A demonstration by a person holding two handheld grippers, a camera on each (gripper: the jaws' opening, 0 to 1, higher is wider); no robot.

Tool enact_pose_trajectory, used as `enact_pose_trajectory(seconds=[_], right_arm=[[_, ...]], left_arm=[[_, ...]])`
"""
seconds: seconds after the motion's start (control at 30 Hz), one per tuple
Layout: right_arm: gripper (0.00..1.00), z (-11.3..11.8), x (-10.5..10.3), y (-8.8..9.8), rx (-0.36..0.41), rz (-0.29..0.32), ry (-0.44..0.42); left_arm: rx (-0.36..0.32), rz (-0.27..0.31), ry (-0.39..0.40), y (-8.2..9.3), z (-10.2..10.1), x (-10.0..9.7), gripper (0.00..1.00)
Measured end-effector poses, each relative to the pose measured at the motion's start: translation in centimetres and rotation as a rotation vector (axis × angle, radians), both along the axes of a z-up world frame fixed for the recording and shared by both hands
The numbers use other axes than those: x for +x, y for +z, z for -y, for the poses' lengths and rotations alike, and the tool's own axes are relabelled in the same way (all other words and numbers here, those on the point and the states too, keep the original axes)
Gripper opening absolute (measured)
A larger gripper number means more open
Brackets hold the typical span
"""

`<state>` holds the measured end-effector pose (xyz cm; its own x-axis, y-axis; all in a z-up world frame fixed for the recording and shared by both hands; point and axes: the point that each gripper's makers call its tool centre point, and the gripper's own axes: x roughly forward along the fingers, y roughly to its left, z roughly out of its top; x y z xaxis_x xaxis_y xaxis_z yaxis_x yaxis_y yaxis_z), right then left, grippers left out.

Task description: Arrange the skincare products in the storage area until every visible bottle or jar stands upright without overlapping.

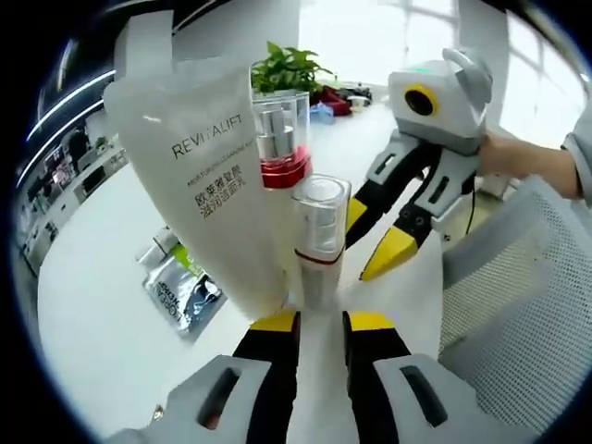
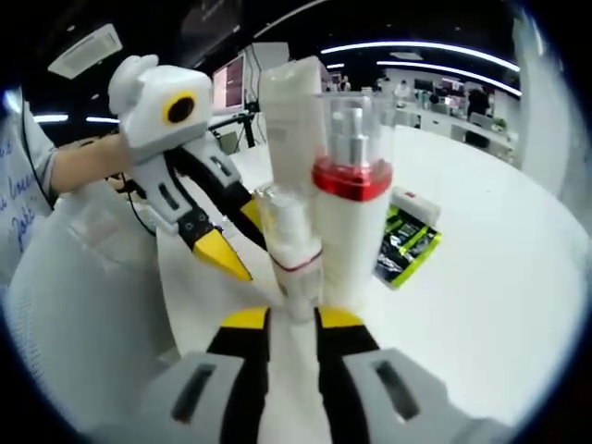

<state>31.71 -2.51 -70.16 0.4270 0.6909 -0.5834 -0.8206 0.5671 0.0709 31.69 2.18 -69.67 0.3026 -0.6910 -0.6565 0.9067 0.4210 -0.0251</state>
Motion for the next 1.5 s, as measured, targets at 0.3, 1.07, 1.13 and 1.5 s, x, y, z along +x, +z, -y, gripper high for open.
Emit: enact_pose_trajectory(seconds=[0.3, 1.07, 1.13, 1.5], right_arm=[[0.35, -0.2, -1.2, 1.3, -0.05, 0.016, 0.022], [0.76, -0.2, -1.3, 5.7, -0.061, 0.07, -0.012], [0.79, -0.1, -1.3, 5.8, -0.057, 0.069, -0.016], [0.9, 0.4, -1.1, 6.9, -0.067, 0.079, -0.025]], left_arm=[[-0.002, 0.026, 0.017, 1.2, -1.7, -0.2, 0.27], [-0.048, 0.094, 0.182, 5.5, -8.5, 0.5, 0.66], [-0.06, 0.098, 0.199, 5.9, -9.0, 0.6, 0.71], [-0.044, 0.11, 0.24, 6.8, -11.7, -0.1, 0.82]])
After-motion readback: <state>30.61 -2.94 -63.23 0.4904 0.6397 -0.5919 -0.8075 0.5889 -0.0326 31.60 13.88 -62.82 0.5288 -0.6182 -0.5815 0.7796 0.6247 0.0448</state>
